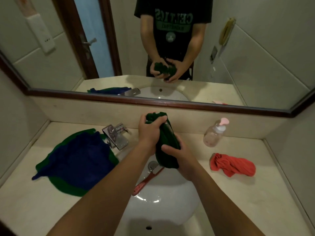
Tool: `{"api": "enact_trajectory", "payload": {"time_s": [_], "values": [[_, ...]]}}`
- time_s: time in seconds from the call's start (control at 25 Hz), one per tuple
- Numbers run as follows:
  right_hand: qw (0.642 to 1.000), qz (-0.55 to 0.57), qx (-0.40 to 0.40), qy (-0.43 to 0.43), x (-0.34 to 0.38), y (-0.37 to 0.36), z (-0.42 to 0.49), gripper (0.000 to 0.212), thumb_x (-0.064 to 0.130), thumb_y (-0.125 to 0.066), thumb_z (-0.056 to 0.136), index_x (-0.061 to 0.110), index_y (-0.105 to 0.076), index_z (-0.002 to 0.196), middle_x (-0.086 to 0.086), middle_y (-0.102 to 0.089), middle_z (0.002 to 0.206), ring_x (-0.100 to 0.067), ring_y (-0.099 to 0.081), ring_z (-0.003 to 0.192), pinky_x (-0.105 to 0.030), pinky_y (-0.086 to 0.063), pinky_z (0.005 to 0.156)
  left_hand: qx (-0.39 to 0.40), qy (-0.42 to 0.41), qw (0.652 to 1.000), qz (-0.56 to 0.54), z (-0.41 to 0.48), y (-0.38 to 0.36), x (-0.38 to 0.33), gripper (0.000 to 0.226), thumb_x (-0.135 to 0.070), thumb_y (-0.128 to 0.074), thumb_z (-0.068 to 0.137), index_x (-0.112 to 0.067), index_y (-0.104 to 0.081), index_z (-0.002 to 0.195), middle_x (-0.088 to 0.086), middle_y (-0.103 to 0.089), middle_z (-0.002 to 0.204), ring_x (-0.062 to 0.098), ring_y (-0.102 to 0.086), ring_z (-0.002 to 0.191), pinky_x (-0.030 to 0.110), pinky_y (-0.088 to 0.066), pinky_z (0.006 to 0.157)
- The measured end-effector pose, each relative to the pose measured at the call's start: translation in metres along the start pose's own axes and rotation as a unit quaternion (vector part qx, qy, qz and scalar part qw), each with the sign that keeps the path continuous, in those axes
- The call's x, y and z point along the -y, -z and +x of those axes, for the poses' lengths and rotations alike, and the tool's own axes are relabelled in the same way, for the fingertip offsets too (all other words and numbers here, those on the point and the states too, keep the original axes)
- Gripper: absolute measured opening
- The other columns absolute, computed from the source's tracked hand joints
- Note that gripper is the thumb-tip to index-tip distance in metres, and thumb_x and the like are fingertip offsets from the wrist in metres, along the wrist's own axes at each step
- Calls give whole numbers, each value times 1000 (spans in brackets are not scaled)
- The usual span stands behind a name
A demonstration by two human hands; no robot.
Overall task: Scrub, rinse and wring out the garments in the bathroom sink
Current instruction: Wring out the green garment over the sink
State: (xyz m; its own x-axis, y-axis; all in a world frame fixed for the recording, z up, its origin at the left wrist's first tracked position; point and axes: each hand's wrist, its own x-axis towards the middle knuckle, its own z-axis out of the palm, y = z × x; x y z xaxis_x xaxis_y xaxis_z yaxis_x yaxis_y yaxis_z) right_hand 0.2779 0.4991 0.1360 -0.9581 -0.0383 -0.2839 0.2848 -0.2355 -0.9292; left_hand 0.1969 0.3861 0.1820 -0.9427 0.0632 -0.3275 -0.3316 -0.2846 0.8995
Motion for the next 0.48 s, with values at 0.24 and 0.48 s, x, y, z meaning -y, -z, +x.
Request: {"api": "enact_trajectory", "payload": {"time_s": [0.24, 0.48], "values": [[993, 44, 13, -110, 3, 31, -9, 66, 24, -83, 72, 21, -58, 132, -18, -70, 117, -40, -68, 106, -36, -56, 63, 267, 150, 952, 8, 29, 18, 16, 44, -23, -42, 102, 2, -53, 136, 25, -59, 134, 36, -58, 124, 46, -44, 110], [980, 44, 63, -183, 13, 48, -9, 73, 32, -84, 70, 8, -56, 132, -18, -72, 105, -32, -69, 88, -31, -54, 53, 199, 81, 977, 2, 36, 11, 46, 77, -38, -86, 68, 9, -58, 121, 22, -65, 110, 36, -67, 101, 40, -58, 84]]}}
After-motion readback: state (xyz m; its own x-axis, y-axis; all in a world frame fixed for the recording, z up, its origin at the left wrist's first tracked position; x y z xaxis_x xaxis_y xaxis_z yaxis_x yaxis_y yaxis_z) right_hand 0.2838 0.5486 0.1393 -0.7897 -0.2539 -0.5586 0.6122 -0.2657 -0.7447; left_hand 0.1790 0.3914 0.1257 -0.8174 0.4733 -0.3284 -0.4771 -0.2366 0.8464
